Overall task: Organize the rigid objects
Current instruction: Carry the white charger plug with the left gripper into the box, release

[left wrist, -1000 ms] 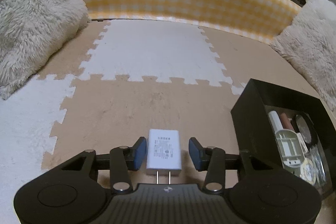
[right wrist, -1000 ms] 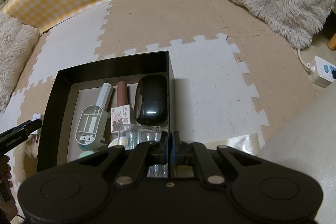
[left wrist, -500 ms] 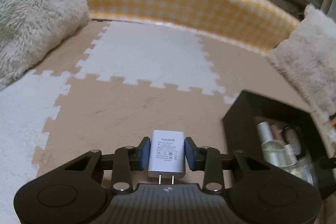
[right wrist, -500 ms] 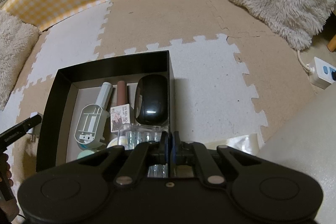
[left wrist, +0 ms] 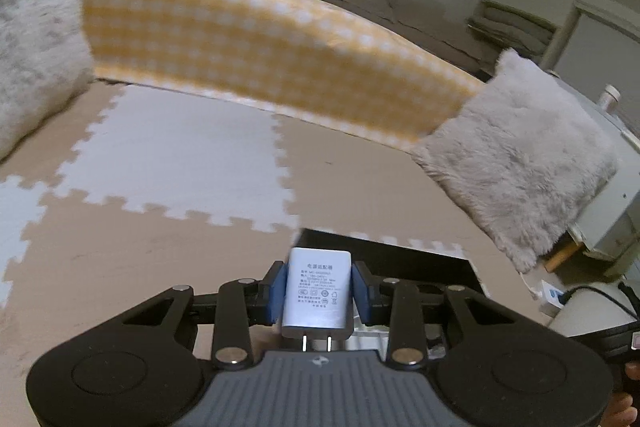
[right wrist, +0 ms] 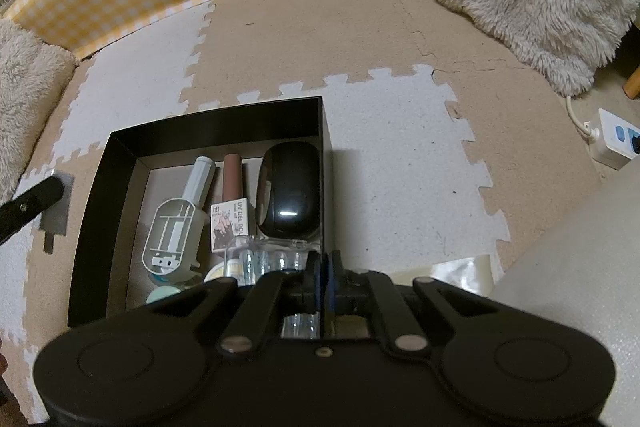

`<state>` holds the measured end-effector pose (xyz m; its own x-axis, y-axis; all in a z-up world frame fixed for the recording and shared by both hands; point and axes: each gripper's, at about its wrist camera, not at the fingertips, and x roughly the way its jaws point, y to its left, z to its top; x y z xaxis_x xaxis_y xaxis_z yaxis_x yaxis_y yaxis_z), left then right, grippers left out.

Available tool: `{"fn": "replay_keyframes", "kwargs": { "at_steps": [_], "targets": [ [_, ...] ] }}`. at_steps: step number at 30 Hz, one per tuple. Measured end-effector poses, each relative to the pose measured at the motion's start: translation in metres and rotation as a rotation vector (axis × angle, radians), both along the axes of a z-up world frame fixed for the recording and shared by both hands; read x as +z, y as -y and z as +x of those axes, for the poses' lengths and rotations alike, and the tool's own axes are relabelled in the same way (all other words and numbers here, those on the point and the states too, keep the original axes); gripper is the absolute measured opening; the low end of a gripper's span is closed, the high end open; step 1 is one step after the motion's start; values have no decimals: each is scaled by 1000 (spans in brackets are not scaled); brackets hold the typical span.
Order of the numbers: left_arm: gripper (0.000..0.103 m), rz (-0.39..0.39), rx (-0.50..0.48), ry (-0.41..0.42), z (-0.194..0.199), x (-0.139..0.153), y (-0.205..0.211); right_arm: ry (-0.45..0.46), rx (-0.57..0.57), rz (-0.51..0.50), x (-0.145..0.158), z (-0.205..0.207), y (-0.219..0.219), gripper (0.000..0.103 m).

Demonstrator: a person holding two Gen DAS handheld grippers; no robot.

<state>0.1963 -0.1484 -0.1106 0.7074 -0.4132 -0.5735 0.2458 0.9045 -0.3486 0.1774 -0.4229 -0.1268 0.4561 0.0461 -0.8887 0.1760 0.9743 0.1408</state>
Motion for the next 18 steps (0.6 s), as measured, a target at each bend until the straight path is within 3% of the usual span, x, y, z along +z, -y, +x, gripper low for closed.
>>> {"fn": "replay_keyframes", "kwargs": {
  "at_steps": [8, 16, 18],
  "targets": [
    [37, 46, -11, -36, 16, -12, 35, 1, 3, -1, 0, 0, 0, 4],
    [37, 135, -10, -10, 28, -16, 47, 3, 0, 3, 0, 0, 0, 4],
    [42, 144, -25, -5, 28, -15, 48, 2, 0, 4, 0, 0, -1, 4]
  ]
}}
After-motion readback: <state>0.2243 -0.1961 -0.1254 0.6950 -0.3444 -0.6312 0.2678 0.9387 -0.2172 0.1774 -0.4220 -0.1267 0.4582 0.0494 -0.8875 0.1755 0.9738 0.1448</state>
